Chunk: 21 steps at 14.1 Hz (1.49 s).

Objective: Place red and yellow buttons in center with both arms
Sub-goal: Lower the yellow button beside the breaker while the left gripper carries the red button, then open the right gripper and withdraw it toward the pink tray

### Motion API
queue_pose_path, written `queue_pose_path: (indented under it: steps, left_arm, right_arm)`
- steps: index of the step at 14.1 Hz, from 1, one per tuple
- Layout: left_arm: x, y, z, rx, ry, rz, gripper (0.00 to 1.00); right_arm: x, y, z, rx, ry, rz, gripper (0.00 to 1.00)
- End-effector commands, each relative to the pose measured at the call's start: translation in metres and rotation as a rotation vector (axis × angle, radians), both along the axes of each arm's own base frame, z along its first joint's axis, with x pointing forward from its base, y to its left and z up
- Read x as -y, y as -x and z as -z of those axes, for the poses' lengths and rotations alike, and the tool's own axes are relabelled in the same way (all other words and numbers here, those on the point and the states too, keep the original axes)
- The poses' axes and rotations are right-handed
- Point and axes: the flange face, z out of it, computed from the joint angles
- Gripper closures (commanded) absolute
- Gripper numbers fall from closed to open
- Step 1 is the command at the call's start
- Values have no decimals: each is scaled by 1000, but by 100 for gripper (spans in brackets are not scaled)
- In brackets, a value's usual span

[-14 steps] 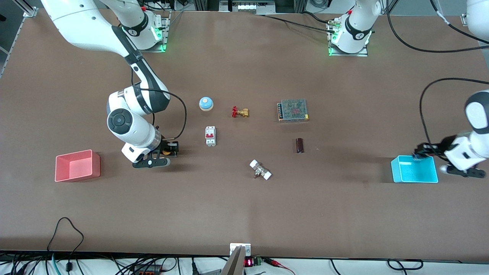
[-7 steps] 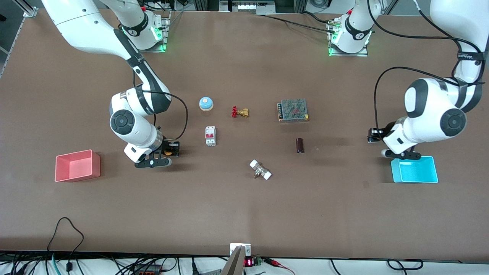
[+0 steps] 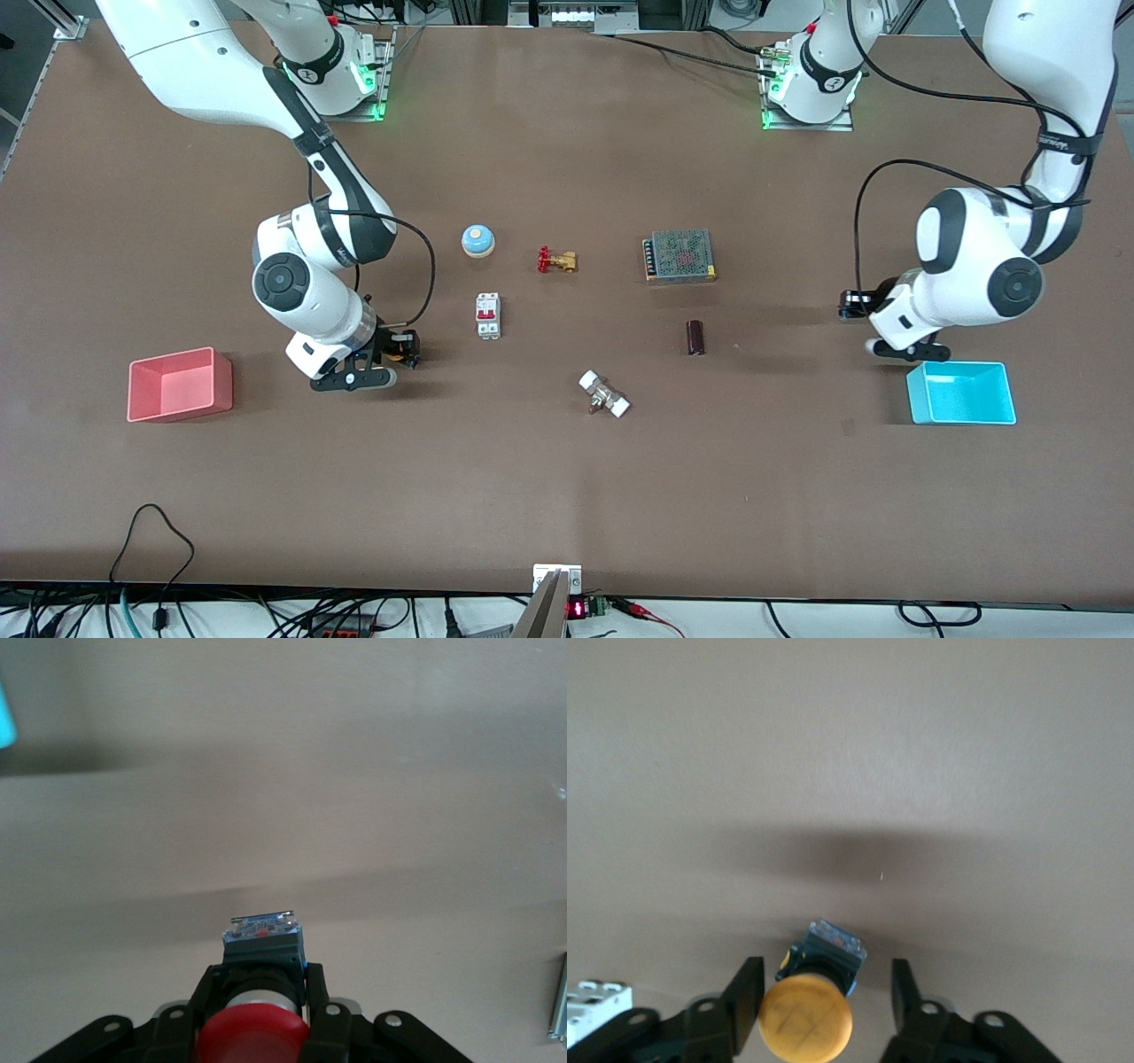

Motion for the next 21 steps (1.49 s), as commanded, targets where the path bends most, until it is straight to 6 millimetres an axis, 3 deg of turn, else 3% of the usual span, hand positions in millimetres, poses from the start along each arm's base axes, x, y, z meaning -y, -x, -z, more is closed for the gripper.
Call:
queue_pose_path:
  steps: [1,3,7,11,13,15,16,17,18,21]
  left_arm:
    - [9,14,4,21,-6,17,76]
    - [10,15,12,30,-4,16,76]
    - [14,27,34,31,13,-5,75]
    - [24,30,39,32,42,-23,75]
    - [25,31,45,20,50,-35,73]
    - [25,32,48,14,51,-34,57]
    - [26,32,46,16,51,-32,38]
    - [26,31,41,23,52,-27,8]
    - [28,27,23,46,50,-19,0]
    - [45,1,-62,209,44,20,0]
  right_arm:
    - [24,-10,-68,24,13,29,0]
    - [47,-13,-125,34,32,61,0]
    - [98,10,-242,66,29,123,0]
    - [180,32,-331,9,53,254,0]
    - [201,42,-368,-48,67,212,0]
    - [215,48,-372,-110,75,226,0]
    - [222,46,-366,-120,49,227,0]
    - [223,46,-367,-121,24,230,0]
    - [223,47,-367,-123,19,233,0]
    - [218,46,-368,-114,18,225,0]
